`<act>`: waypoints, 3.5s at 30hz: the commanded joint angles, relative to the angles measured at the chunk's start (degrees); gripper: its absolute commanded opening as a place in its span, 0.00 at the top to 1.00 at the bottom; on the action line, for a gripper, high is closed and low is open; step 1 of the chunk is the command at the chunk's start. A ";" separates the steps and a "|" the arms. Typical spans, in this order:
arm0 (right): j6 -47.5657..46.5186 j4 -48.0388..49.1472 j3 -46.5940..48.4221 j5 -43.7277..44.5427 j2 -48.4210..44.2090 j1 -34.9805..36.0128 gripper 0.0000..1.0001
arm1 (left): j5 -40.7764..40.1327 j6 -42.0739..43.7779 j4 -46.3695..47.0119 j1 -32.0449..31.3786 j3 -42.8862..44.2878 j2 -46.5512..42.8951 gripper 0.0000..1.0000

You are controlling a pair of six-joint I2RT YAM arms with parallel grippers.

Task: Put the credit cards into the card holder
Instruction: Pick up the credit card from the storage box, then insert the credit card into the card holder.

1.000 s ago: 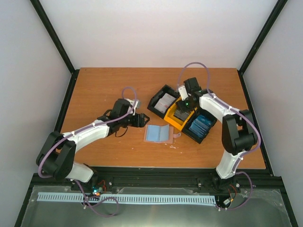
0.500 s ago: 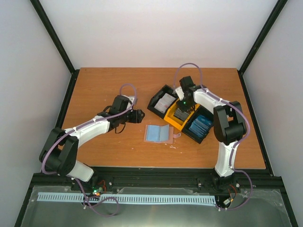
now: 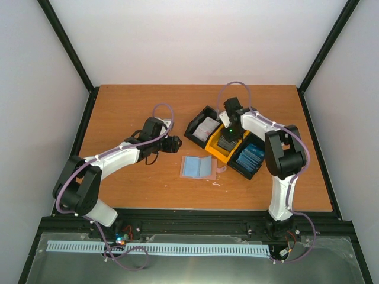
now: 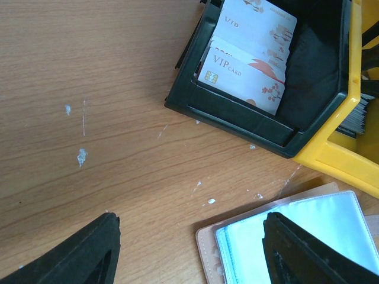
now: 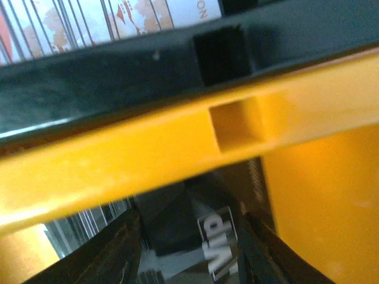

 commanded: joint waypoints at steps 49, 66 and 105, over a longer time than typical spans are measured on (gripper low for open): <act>1.97 1.16 -0.44 5.71 -2.85 -3.57 0.76 | 0.90 1.11 0.64 0.10 -0.03 -2.02 0.33; -2.04 4.50 -2.12 9.02 -0.69 -2.68 0.95 | 0.63 1.53 0.63 0.10 0.15 -2.16 0.33; 68.52 34.60 -36.94 -22.62 -28.20 17.23 0.97 | 14.61 -8.44 -0.28 -0.51 -5.22 -1.32 0.22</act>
